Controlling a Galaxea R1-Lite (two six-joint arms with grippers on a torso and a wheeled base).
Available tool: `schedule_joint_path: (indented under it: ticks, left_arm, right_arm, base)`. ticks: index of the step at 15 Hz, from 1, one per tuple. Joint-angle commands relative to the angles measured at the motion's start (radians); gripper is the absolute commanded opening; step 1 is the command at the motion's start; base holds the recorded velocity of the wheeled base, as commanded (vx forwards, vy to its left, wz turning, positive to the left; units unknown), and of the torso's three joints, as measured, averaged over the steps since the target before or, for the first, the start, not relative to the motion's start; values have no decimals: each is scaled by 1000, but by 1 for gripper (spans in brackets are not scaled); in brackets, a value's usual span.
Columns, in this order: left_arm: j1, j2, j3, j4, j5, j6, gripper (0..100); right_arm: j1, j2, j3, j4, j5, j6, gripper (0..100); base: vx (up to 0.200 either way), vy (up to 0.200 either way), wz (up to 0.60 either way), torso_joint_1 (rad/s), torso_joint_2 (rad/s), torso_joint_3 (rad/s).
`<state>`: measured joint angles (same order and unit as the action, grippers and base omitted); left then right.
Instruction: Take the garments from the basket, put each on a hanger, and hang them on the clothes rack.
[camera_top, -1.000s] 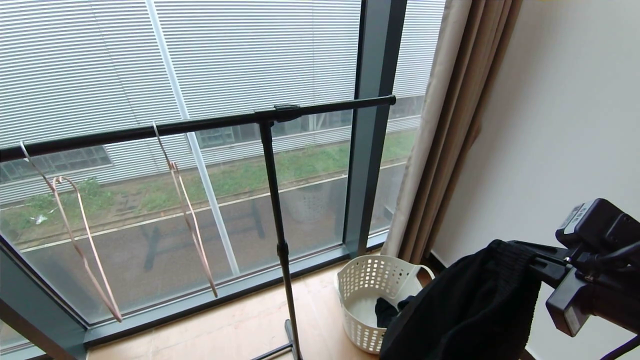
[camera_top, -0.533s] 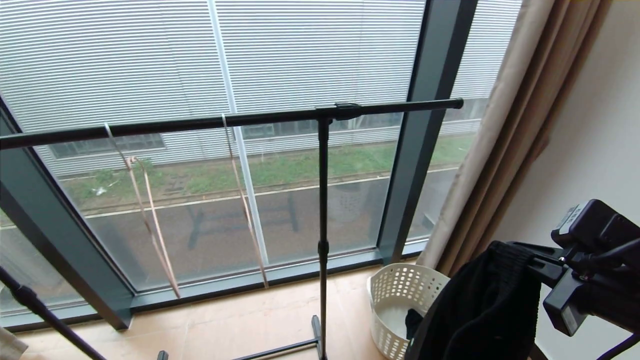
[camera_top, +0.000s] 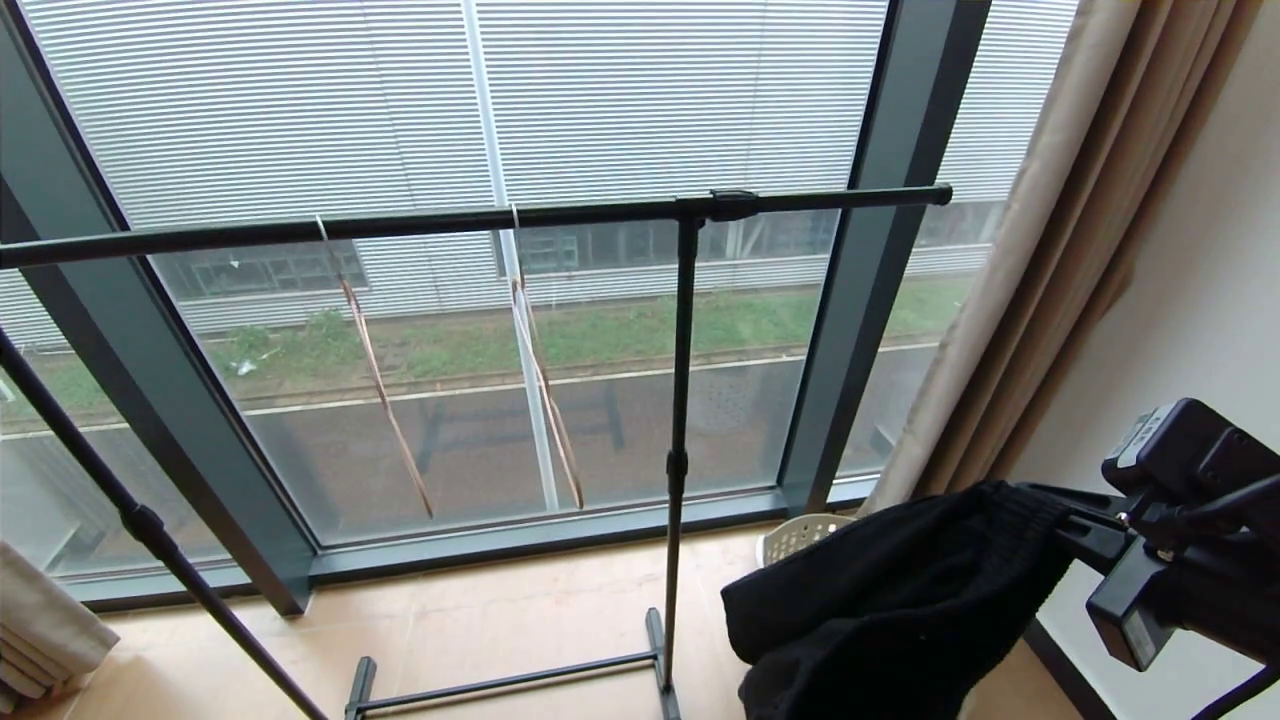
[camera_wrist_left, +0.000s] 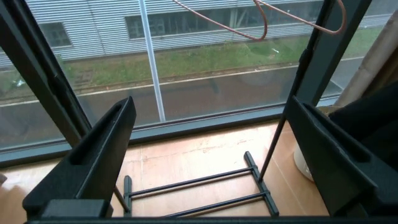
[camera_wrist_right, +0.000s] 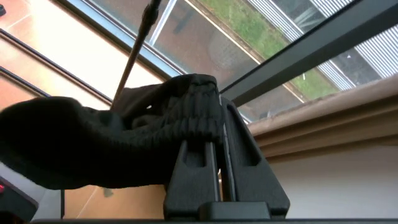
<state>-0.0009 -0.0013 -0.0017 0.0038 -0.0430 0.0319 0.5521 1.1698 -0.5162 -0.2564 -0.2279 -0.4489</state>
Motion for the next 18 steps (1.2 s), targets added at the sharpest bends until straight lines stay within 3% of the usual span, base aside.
schedule_joint_path:
  ticks: [1, 5, 12, 15, 18]
  left_arm:
    - [-1, 1, 0, 1, 0, 0, 100]
    - [-1, 1, 0, 1, 0, -3, 100]
    - [-1, 1, 0, 1, 0, -3, 100]
    - [-1, 1, 0, 1, 2, -4, 100]
    - [-1, 1, 0, 1, 2, -4, 100]
  right_arm:
    - [2, -2, 1, -1, 2, -1, 0]
    - [2, -1, 2, 0, 1, -1, 0]
    - [2, 1, 4, 0, 2, -1, 0]
    - [2, 11, 4, 0, 2, -2, 0]
    - [2, 14, 7, 0, 2, -2, 0]
  base:
    - [-200, 0, 0, 7, 2, 2]
    - [-200, 100, 0, 4, 1, 0]
    - [0, 200, 0, 0, 0, 3]
    - [-133, 0, 0, 0, 0, 2]
    - [0, 0, 600, 4, 2, 2]
